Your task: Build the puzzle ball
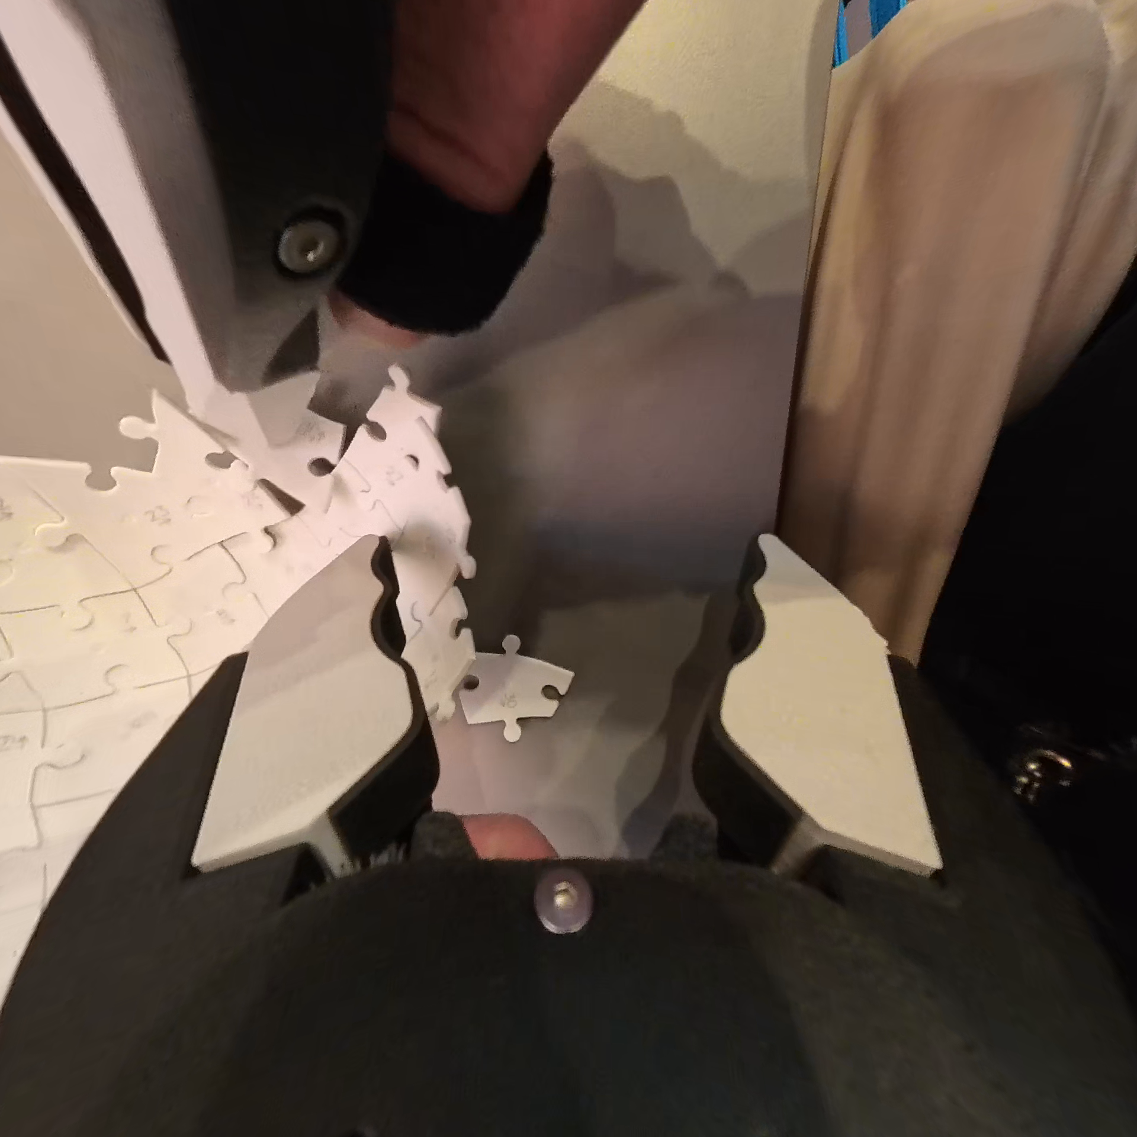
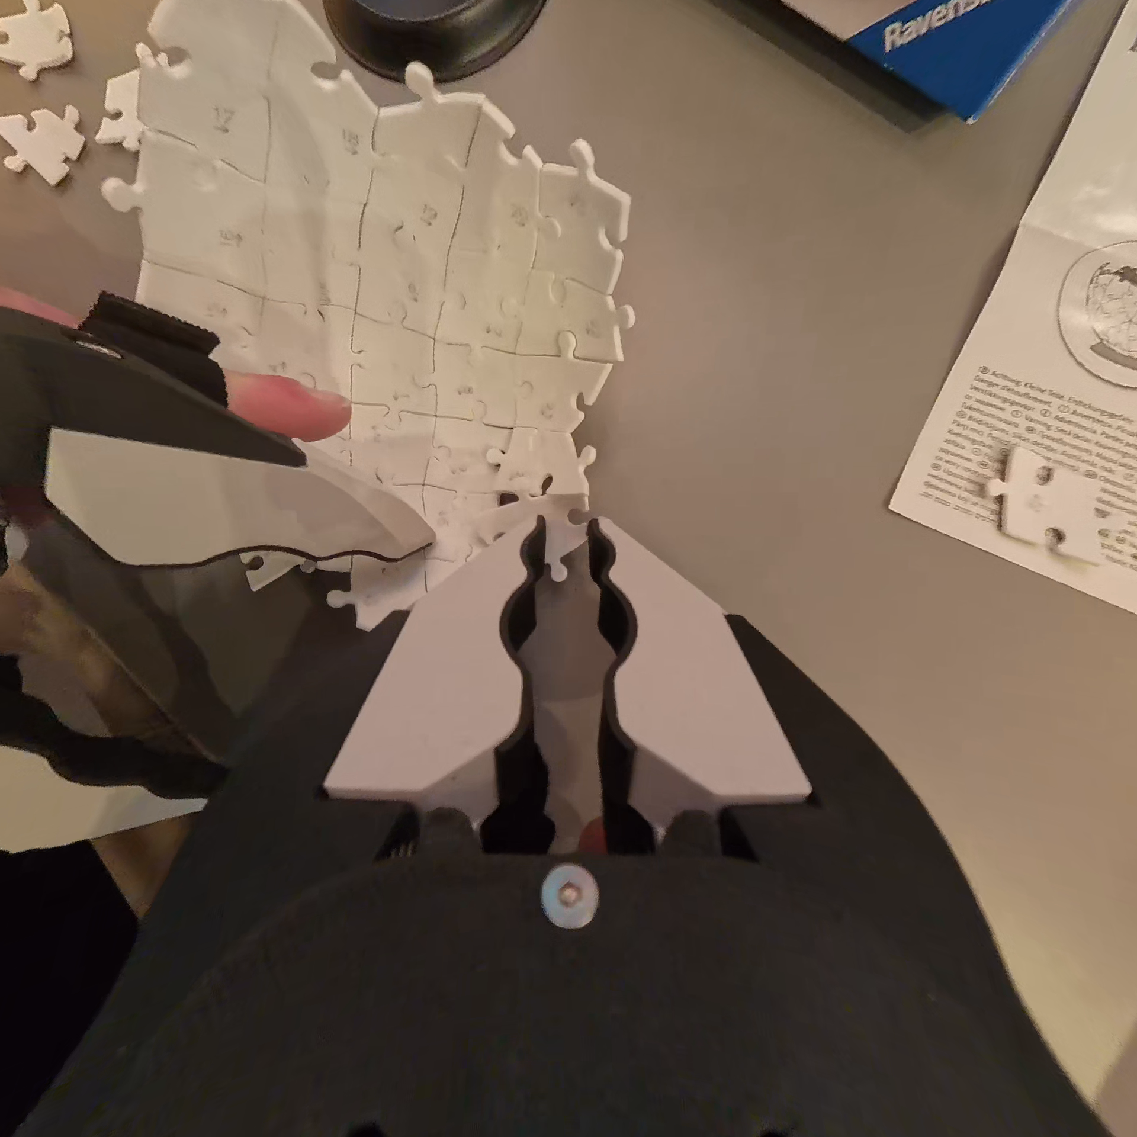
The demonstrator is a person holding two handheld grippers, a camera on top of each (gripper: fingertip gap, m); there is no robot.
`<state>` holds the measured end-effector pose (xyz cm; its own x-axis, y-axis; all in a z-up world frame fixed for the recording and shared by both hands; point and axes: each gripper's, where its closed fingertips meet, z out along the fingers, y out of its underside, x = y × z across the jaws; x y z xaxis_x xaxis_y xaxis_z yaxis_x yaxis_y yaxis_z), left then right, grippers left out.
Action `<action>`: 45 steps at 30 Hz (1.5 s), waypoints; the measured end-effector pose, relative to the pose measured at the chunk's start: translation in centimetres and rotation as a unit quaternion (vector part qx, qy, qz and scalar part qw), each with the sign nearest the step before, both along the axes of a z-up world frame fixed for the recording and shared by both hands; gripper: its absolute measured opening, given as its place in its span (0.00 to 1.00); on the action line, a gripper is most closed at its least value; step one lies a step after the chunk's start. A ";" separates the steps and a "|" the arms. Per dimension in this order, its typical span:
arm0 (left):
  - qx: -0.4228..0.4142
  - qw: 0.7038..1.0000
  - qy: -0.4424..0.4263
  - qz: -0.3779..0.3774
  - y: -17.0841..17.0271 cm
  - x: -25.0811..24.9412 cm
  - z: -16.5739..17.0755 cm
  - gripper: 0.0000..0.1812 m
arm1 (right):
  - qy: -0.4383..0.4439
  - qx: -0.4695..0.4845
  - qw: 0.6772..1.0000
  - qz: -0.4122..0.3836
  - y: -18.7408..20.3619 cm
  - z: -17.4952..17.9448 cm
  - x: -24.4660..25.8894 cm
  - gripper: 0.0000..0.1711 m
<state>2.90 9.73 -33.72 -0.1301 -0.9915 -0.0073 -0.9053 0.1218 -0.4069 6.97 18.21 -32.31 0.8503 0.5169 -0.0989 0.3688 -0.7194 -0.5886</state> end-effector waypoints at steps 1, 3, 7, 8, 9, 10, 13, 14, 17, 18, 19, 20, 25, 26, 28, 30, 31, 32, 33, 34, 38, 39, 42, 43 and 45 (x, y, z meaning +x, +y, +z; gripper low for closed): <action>-0.001 1.000 -0.001 0.002 0.0 0.1 0.0 0.58 | 0.004 0.000 1.000 -0.002 0.0 0.1 0.1 0.07; -0.005 1.000 -0.002 0.007 0.0 0.1 0.0 0.57 | 0.016 0.000 1.000 -0.005 0.1 0.4 0.3 0.08; 0.002 1.000 0.001 0.002 -0.1 0.1 -0.3 0.58 | 0.008 -0.008 1.000 0.011 -0.2 -0.3 0.3 0.14; 0.000 1.000 -0.001 0.004 -0.2 0.2 -0.2 0.57 | 0.008 -0.008 1.000 0.018 -0.3 -0.3 0.4 0.14; -0.001 1.000 -0.003 0.006 -0.1 0.2 -0.2 0.57 | 0.005 -0.005 1.000 0.030 -0.3 -0.3 0.6 0.15; -0.002 1.000 -0.004 0.007 -0.1 0.2 -0.2 0.57 | -0.001 0.000 0.999 0.042 -0.3 -0.2 0.8 0.15; -0.002 1.000 -0.006 0.010 -0.1 0.2 -0.2 0.57 | -0.017 0.017 0.994 0.105 -0.7 0.2 1.1 0.13; -0.003 1.000 -0.007 0.012 -0.2 0.3 -0.2 0.57 | -0.034 0.025 0.991 0.130 -0.7 0.1 1.3 0.13; -0.002 1.000 -0.008 0.013 -0.2 0.3 -0.2 0.58 | -0.065 0.035 0.978 0.193 -0.9 -0.5 1.5 0.13; -0.004 1.000 -0.009 0.015 -0.2 0.3 -0.2 0.58 | -0.067 0.036 0.977 0.201 -0.8 -0.6 1.5 0.12; -0.007 1.000 -0.010 0.018 -0.1 0.3 -0.2 0.57 | -0.067 0.031 0.975 0.210 -0.9 -0.8 1.4 0.12; -0.009 1.000 -0.011 0.022 -0.1 0.3 -0.2 0.57 | -0.068 0.028 0.975 0.212 -0.9 -0.9 1.4 0.11; -0.009 0.999 -0.013 0.028 -0.3 0.3 -0.2 0.58 | -0.065 -0.021 0.985 0.159 -2.1 -1.0 1.9 0.06; -0.009 1.000 -0.013 0.027 -0.3 0.2 -0.2 0.58 | -0.061 -0.032 0.985 0.157 -2.7 -1.0 1.8 0.06; -0.009 1.000 -0.013 0.027 -0.4 0.2 -0.3 0.58 | -0.069 -0.019 0.988 0.134 -2.7 -0.9 2.3 0.06; -0.009 1.000 -0.013 0.027 -0.3 0.2 -0.2 0.58 | -0.054 -0.011 0.990 0.131 -2.9 -0.8 1.9 0.08; -0.009 1.000 -0.014 0.026 -0.3 0.2 -0.2 0.58 | -0.054 -0.004 0.990 0.133 -3.0 -0.7 1.8 0.08; -0.009 1.000 -0.014 0.026 -0.4 0.2 -0.2 0.58 | -0.057 0.002 0.989 0.137 -3.0 -0.7 1.7 0.11; -0.009 1.000 -0.014 0.026 -0.4 0.2 -0.2 0.58 | -0.059 0.008 0.988 0.142 -2.9 -0.7 1.7 0.14; -0.008 1.000 -0.013 0.026 -0.4 0.2 -0.3 0.58 | -0.059 0.015 0.986 0.155 -2.8 -0.7 1.5 0.17; -0.007 1.000 -0.014 0.024 -0.4 0.2 -0.3 0.58 | -0.063 0.032 0.976 0.208 -2.4 -1.1 0.9 0.21; -0.008 1.000 -0.014 0.024 -0.4 0.1 -0.3 0.58 | -0.059 0.027 0.975 0.211 -2.3 -1.1 0.9 0.21; -0.008 1.000 -0.014 0.025 -0.4 0.1 -0.2 0.57 | -0.049 0.018 0.975 0.214 -2.3 -1.2 0.9 0.20; -0.009 1.000 -0.015 0.025 -0.4 0.1 -0.2 0.57 | -0.049 0.018 0.976 0.213 -2.4 -1.2 0.9 0.20; -0.009 1.000 -0.015 0.025 -0.3 0.2 -0.2 0.57 | -0.047 0.020 0.977 0.205 -2.4 -1.1 0.9 0.19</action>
